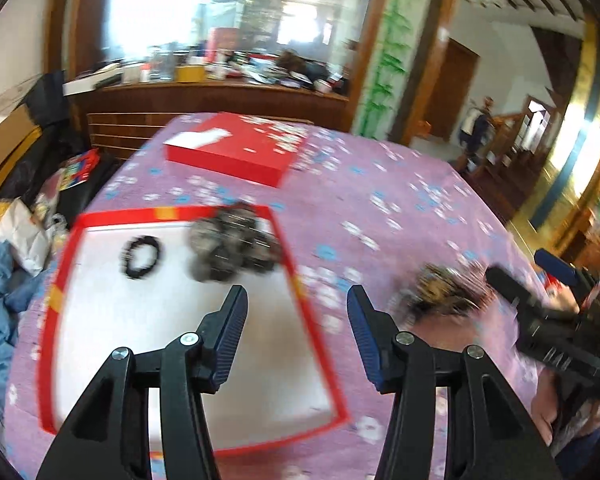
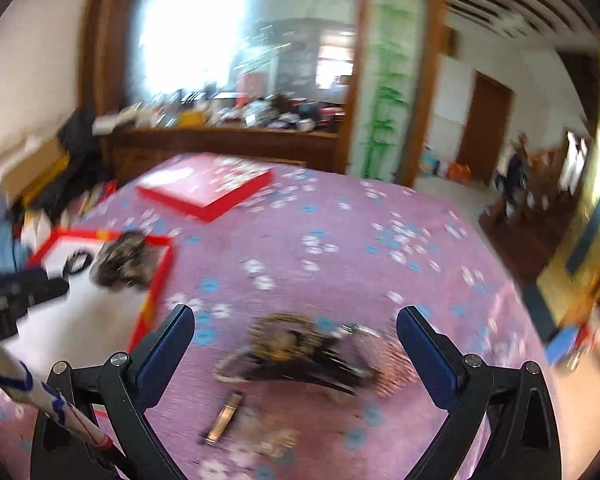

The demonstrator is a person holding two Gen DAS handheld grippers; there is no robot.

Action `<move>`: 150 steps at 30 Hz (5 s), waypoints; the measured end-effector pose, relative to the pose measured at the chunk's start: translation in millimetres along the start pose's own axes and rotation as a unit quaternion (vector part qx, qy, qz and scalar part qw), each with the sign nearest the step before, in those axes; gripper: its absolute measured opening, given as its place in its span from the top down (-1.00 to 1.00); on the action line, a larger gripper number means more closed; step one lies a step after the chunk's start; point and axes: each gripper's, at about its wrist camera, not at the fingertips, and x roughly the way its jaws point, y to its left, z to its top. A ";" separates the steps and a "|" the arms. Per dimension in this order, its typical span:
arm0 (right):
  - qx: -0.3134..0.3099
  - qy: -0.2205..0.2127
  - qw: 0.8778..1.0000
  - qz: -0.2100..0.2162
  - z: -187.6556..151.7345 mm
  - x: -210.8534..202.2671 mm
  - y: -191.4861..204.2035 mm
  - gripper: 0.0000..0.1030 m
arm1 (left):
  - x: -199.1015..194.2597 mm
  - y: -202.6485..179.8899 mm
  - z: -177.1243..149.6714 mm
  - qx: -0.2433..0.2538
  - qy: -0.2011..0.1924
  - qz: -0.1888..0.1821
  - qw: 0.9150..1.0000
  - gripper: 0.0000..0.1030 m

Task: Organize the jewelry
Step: 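Grasp the red plaid scrunchie with the right tool while the left tool grasps the brown beaded bracelet, then lift both held items and carry them toward the red box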

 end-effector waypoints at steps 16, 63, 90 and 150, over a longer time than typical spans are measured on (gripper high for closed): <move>0.168 0.137 0.976 0.013 -12.2 72.2 -149.6 -0.37 | 74.4 -78.0 1.5 0.006 0.110 -0.039 0.993 0.02; 0.163 0.084 0.979 0.087 -18.2 70.8 -139.4 0.82 | 94.5 -101.5 37.0 -0.020 0.001 -0.142 0.990 0.86; 0.099 0.064 0.989 0.088 -16.4 65.5 -102.6 0.82 | 102.1 -112.3 25.7 0.016 -0.016 -0.074 0.997 0.86; 0.187 0.040 0.976 0.108 -29.6 25.2 -125.6 0.82 | 65.5 -102.8 2.7 -0.030 -0.055 -0.017 0.998 0.85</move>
